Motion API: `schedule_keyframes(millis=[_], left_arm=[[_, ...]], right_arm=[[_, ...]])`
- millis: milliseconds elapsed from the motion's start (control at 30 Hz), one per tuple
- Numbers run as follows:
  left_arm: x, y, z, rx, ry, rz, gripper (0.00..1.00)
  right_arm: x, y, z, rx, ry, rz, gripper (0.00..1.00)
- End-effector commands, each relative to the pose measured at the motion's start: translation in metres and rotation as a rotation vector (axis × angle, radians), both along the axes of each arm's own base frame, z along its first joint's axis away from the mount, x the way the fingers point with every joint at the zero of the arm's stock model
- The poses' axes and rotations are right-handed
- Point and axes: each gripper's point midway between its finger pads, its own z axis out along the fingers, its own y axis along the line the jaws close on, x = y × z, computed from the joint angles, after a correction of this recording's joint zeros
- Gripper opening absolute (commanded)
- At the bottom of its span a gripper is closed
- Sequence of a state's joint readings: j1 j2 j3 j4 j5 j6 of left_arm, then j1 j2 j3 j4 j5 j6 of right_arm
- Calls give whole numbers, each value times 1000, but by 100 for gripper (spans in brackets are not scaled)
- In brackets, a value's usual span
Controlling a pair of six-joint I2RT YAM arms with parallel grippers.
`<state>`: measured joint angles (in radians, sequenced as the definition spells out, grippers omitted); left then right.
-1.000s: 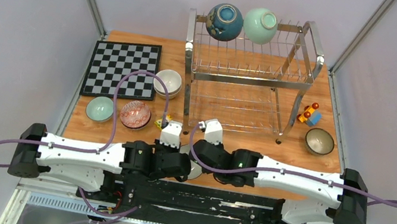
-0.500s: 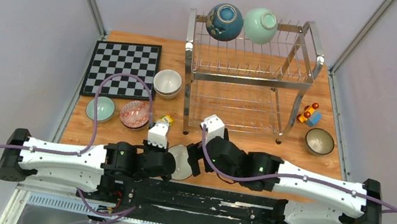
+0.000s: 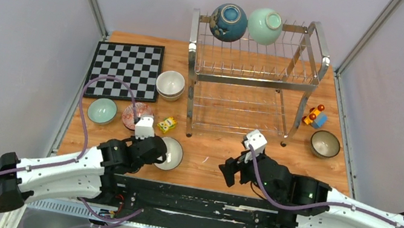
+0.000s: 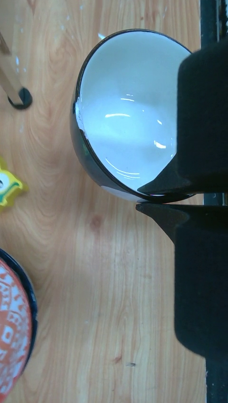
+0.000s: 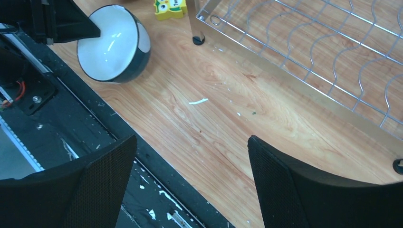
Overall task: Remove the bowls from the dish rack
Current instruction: Place the bowl at the center of the board.
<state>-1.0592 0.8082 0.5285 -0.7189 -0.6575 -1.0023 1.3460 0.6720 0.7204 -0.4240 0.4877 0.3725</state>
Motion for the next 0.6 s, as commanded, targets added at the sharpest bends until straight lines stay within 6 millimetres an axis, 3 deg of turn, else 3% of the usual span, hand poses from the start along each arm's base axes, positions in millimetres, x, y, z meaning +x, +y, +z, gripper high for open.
schedule_keyframes(millis=[0,133,400,567], left_arm=[[2,-7,-6,-136,15,34,0],[0,4,-6,-188,-6,91,0],[1,51,5,-158,-49,232,0],[5,58,9,-126,-22,268,0]], right_arm=[[6,-9,-11,7,-35,-34,89],[7,-9,-21,32,-40,-44,88],[7,-6,-38,44,-18,-62,86],[6,-5,-45,40,3,-70,85]])
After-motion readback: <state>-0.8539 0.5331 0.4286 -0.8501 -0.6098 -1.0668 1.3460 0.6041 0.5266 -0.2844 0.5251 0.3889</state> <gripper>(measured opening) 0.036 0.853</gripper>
